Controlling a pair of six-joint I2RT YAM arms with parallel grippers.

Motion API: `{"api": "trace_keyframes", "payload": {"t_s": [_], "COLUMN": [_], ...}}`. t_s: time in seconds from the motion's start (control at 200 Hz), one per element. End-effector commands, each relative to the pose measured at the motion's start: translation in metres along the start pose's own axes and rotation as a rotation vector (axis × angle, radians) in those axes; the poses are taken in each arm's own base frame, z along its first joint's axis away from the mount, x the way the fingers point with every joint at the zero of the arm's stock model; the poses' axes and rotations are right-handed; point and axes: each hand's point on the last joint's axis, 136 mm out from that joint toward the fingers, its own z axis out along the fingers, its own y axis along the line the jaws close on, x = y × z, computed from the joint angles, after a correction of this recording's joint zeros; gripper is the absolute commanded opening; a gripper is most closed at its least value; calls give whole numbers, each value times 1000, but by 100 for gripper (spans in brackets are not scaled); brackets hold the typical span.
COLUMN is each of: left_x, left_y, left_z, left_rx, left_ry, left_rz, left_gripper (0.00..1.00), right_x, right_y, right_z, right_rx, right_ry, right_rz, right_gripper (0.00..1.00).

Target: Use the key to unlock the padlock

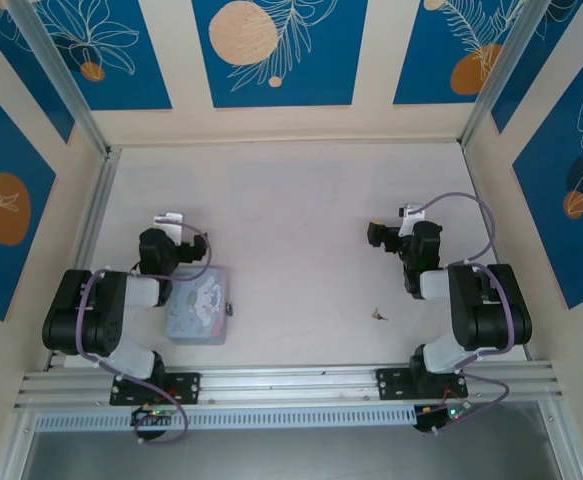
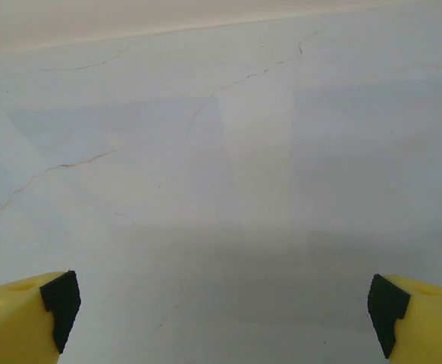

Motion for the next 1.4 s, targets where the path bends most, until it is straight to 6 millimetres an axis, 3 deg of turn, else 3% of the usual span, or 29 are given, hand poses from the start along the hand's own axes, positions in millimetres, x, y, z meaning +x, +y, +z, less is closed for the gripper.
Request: {"api": "trace_keyframes", "payload": {"t_s": [0.0,0.635,0.72,0.885,0.98,1.075,1.21,1.395], "left_x": [-11,-12,-20,-47,-58,-61,-49,-17], "left_y": [1,1,11,28,32,31,17,5], "left_z": [1,1,-1,-17,-30,-51,-86,-140], "left_rx": [11,12,-40,-128,-155,-173,-165,-222], "left_ry": [-26,-30,-5,63,135,219,376,549], "left_rz": [7,4,-20,-69,-150,-291,-499,-713], "left_gripper": [100,100,100,100,100,100,100,100], "right_x": [-9,-10,-14,-43,-54,-44,-33,-26], "right_y": [3,2,-2,-2,-14,-37,-15,50], "right_z": [0,0,-3,-19,-23,-29,-24,-31], "right_rx": [-16,-34,-6,33,119,292,212,28], "right_ry": [-24,-20,-34,-10,64,220,381,495], "right_rz": [-29,-15,0,16,179,487,564,496], "right_gripper": [99,99,99,99,99,99,99,95]}}
